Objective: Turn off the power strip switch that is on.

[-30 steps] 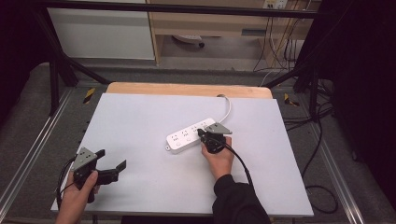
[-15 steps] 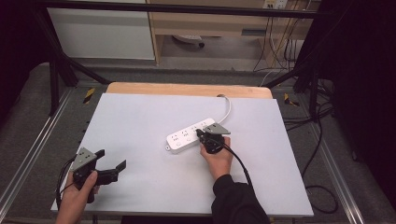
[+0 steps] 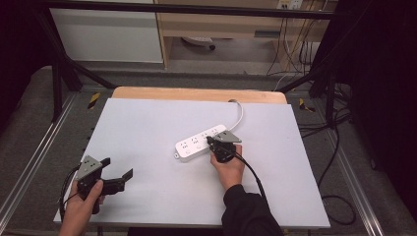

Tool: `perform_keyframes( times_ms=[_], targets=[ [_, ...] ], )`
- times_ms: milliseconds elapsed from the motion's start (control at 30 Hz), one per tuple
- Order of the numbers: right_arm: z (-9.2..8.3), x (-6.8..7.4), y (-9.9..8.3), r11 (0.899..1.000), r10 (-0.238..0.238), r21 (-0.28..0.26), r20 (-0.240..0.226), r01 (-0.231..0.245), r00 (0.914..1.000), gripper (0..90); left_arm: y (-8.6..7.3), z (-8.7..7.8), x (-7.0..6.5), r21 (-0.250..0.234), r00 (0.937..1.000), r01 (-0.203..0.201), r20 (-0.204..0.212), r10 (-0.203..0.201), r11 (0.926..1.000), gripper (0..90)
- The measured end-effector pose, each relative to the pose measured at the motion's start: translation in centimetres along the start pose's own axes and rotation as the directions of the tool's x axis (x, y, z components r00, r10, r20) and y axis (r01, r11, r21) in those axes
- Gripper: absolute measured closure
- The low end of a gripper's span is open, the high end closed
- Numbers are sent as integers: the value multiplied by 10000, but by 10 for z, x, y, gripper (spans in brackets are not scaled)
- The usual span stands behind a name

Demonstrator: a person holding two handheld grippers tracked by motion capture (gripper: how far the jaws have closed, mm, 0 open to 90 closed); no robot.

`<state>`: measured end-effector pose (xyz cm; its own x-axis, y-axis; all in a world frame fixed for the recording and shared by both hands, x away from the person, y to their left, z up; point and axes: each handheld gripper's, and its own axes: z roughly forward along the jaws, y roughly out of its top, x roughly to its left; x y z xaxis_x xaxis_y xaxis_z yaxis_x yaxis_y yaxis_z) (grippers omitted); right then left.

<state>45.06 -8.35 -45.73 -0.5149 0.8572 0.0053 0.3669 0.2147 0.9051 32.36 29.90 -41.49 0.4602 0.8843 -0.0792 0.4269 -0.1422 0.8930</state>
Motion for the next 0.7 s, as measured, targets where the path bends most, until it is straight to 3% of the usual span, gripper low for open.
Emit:
perform_keyframes(
  times_ms=[700],
  targets=[
    [0,1,0,9999,-157,11,-8,157,9999,900,0,0,1,-8,10000,44,-45,-44,10000,50]
  ],
)
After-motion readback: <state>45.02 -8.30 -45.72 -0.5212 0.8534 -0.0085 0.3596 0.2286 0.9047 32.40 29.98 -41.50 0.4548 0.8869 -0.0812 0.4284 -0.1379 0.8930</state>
